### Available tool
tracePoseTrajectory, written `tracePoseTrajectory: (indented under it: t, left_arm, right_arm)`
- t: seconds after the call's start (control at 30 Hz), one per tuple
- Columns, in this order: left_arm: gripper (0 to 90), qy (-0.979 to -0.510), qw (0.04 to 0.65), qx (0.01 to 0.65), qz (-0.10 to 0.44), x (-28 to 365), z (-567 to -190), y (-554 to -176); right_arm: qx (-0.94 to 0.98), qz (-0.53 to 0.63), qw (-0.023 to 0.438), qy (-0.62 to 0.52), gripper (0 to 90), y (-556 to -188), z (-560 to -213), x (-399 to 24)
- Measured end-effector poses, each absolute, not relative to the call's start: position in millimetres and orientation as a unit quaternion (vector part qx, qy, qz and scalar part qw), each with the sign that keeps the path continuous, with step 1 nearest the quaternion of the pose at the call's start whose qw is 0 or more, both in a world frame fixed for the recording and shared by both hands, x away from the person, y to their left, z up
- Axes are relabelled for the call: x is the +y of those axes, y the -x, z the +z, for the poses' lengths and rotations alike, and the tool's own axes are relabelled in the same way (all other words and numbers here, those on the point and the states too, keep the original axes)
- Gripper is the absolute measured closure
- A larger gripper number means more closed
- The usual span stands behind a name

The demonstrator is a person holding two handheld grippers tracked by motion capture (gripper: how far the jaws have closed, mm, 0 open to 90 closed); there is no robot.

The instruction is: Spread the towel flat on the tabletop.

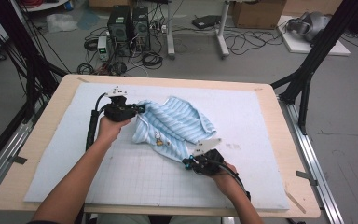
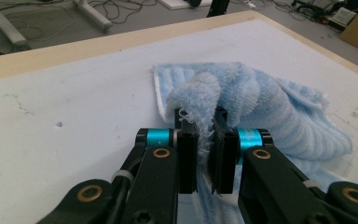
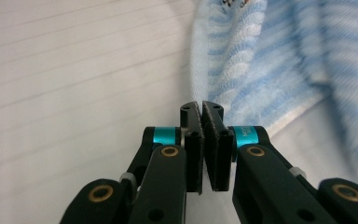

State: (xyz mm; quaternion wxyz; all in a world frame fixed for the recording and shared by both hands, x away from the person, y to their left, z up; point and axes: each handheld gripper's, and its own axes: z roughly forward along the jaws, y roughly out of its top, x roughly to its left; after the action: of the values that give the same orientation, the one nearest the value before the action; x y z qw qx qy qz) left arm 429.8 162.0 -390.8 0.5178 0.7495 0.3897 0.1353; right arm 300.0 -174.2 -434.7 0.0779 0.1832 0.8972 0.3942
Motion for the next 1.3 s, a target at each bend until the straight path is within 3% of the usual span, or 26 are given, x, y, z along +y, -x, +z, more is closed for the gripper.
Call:
tracePoseTrajectory:
  t: [0.37,0.4,0.47,0.5,0.53,0.6,0.63,0.8,0.9,0.93,1.0,1.07,1.2,1.3]
  left_arm:
    - [82.8,-0.768,0.469,0.410,0.145,149,-410,-436]
    - [75.1,-0.766,0.463,0.422,0.147,149,-415,-436]
    - [71.6,-0.766,0.459,0.425,0.148,150,-415,-435]
    - [61.7,-0.767,0.454,0.425,0.155,151,-413,-434]
    - [58.0,-0.758,0.462,0.430,0.164,156,-407,-432]
    - [55.0,-0.750,0.470,0.434,0.167,160,-403,-430]
    - [51.3,-0.735,0.491,0.437,0.169,170,-397,-426]
    - [50.5,-0.731,0.502,0.433,0.163,189,-401,-410]
    - [50.6,-0.731,0.506,0.430,0.162,194,-406,-402]
    - [50.6,-0.732,0.509,0.426,0.156,199,-411,-395]
    - [50.6,-0.734,0.511,0.421,0.151,201,-416,-389]
    - [50.4,-0.737,0.511,0.416,0.148,203,-418,-383]
    - [50.6,-0.740,0.515,0.408,0.146,206,-422,-375]
    - [51.4,-0.740,0.522,0.401,0.141,207,-423,-368]
  right_arm:
    - [0.891,0.424,0.047,-0.158,87.3,-260,-430,-205]
    - [0.888,0.428,0.050,-0.163,86.1,-259,-432,-206]
    - [0.880,0.439,0.054,-0.172,83.5,-260,-432,-208]
    - [0.857,0.472,0.056,-0.198,67.4,-264,-429,-213]
    - [0.844,0.487,0.061,-0.216,63.2,-267,-426,-215]
    - [0.830,0.503,0.067,-0.234,59.2,-272,-424,-218]
    - [0.815,0.504,0.105,-0.267,57.6,-281,-419,-220]
    - [0.824,0.466,0.145,-0.287,55.8,-310,-422,-190]
    - [0.828,0.458,0.144,-0.289,50.0,-323,-427,-173]
    - [0.840,0.434,0.158,-0.286,39.6,-337,-432,-155]
    - [0.852,0.406,0.175,-0.281,38.4,-349,-437,-139]
    - [0.857,0.390,0.181,-0.284,41.3,-361,-443,-128]
    - [0.866,0.362,0.201,-0.280,76.9,-377,-445,-124]
    - [0.865,0.336,0.237,-0.286,81.5,-388,-440,-126]
